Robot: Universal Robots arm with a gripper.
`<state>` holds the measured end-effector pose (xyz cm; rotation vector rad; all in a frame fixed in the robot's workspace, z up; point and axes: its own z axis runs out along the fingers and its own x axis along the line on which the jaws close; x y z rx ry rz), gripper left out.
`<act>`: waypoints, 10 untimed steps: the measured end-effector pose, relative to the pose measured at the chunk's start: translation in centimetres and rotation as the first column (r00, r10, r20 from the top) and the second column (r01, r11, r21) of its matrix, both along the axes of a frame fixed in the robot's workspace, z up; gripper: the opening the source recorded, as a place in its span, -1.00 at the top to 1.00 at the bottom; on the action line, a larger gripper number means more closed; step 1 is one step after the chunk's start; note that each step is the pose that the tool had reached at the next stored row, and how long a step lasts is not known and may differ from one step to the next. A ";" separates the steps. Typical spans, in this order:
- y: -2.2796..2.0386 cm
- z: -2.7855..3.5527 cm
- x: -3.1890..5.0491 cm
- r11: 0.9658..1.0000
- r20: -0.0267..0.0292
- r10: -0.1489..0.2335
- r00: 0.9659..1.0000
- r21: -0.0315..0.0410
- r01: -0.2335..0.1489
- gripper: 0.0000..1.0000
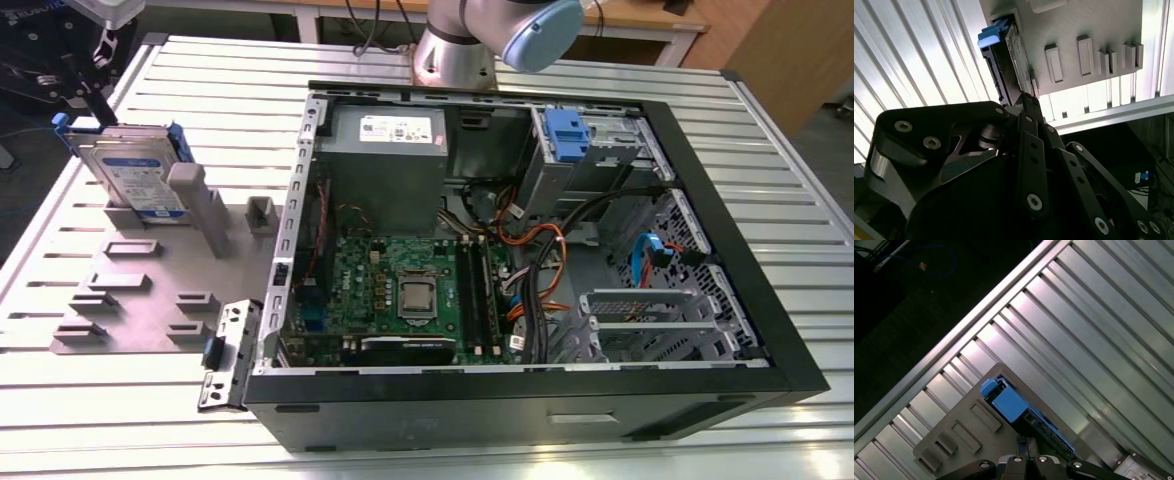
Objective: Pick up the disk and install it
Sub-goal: 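Pick up the disk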
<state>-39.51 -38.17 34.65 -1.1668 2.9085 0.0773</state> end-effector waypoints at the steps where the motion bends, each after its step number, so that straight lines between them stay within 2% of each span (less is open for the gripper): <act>1: 0.00 0.00 0.00 1.000 0.000 0.000 1.000 0.000 0.000 0.79; 6: 0.00 0.00 0.00 1.000 0.000 0.004 1.000 0.000 -0.004 0.79; 10: 0.00 0.00 0.00 1.000 0.000 0.029 1.000 0.000 -0.029 0.79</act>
